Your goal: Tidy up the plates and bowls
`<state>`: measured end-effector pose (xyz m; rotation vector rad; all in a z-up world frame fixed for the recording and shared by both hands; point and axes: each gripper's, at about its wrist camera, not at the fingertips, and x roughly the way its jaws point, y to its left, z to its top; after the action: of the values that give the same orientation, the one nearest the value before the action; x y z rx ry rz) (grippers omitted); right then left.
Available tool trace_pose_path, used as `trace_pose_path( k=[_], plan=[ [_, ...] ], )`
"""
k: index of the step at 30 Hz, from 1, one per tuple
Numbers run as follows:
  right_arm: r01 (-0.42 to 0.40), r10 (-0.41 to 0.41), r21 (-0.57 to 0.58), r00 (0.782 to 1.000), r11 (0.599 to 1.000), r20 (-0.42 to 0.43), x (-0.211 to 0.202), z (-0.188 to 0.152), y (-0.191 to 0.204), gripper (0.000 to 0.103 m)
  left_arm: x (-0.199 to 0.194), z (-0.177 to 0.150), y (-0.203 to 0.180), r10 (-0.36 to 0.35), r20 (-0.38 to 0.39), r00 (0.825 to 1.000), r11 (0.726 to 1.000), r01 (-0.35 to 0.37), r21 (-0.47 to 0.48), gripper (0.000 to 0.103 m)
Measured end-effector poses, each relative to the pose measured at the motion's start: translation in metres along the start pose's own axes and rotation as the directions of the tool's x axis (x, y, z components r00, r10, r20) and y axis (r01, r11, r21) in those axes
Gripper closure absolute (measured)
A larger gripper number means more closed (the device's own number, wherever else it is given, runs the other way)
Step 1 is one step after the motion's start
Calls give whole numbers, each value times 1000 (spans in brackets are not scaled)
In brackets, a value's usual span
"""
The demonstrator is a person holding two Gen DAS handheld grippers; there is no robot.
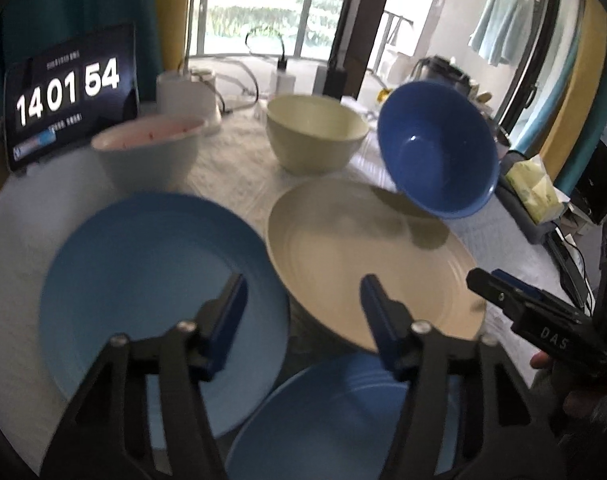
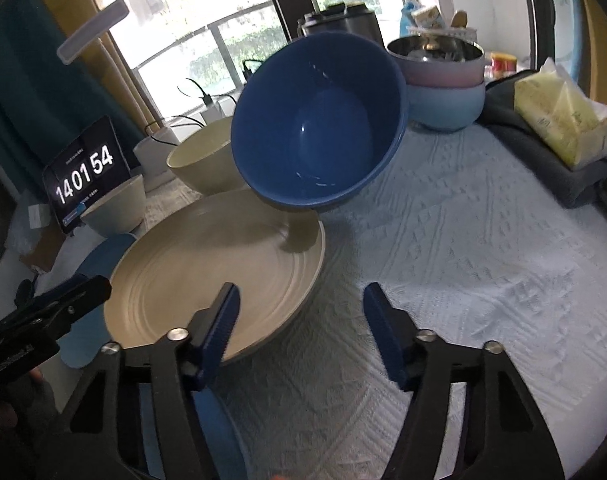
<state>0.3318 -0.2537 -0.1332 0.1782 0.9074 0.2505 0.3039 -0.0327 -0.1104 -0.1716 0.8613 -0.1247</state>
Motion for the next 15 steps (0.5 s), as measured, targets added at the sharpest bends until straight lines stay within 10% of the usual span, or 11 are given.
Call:
trace_pose_path(
  k=[15],
  plan=[
    [-76,78,29,995,997,-62,14,-1,1,69,10,-4,-8,-23,-49,999,999,24,29,63]
  ],
)
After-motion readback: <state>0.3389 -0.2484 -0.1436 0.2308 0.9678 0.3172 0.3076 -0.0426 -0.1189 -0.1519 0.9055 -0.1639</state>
